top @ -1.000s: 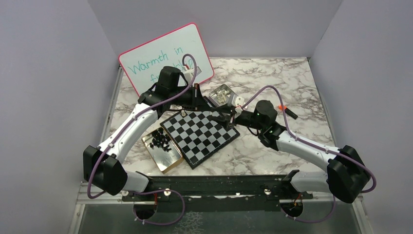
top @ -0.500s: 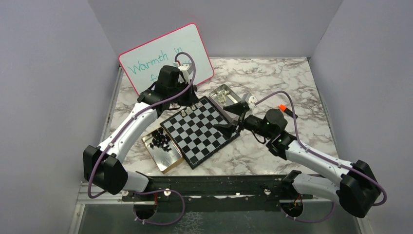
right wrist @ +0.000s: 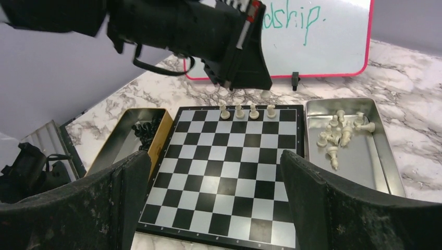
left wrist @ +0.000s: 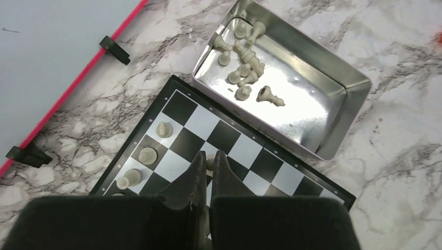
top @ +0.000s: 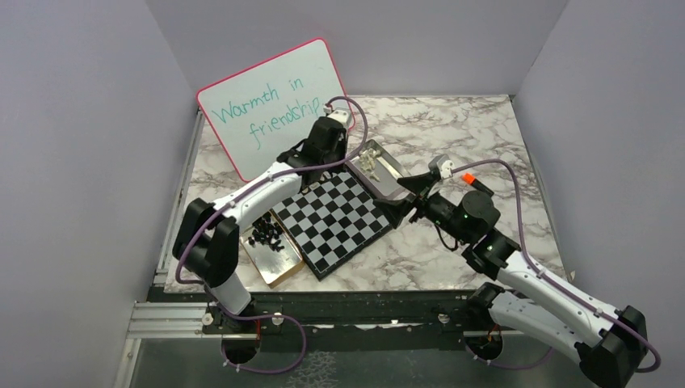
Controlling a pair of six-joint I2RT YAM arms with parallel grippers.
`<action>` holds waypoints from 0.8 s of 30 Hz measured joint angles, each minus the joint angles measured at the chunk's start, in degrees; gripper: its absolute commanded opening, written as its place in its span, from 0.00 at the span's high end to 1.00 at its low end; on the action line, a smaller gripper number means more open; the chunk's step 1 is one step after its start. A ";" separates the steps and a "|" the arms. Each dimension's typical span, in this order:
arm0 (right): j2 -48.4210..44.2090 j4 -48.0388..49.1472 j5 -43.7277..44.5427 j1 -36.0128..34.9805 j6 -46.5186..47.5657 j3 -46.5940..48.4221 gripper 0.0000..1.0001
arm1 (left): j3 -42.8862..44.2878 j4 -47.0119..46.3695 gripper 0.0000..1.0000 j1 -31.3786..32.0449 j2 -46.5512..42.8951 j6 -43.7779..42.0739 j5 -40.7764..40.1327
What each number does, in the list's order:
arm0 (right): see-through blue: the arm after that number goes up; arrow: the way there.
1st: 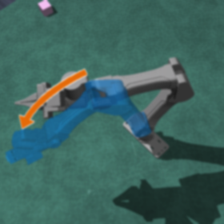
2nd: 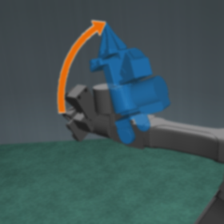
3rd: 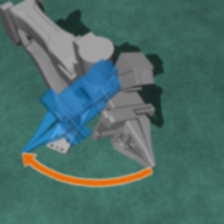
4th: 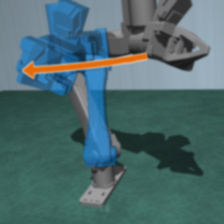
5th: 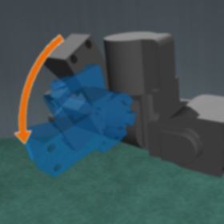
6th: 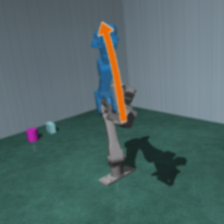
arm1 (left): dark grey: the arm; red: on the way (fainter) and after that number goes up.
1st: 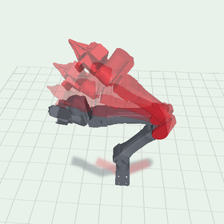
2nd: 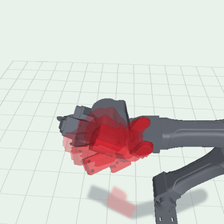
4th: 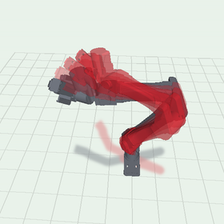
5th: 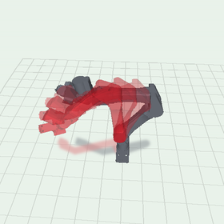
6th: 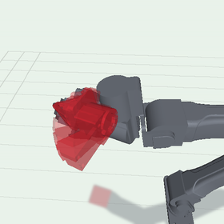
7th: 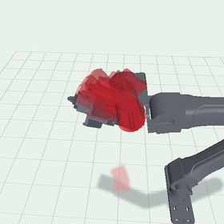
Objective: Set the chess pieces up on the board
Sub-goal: Place the chess piece on the chessboard.
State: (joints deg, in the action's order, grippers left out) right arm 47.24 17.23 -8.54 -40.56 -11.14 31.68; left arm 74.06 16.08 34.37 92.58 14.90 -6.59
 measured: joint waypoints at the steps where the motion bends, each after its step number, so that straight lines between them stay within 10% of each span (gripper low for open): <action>1: -1.07 -0.92 0.35 0.00 -0.37 -0.20 0.00 | -0.28 -0.94 1.00 0.35 1.05 -0.02 -0.74; 24: -10.16 -9.51 5.79 0.00 -4.07 -3.17 0.00 | -7.45 -20.26 1.00 1.29 12.59 0.02 -5.64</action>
State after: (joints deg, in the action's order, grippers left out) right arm 37.08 7.73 -2.74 -40.56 -15.20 28.51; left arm 66.61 -4.19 35.66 105.16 14.92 -12.23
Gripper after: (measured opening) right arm 0.998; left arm 0.017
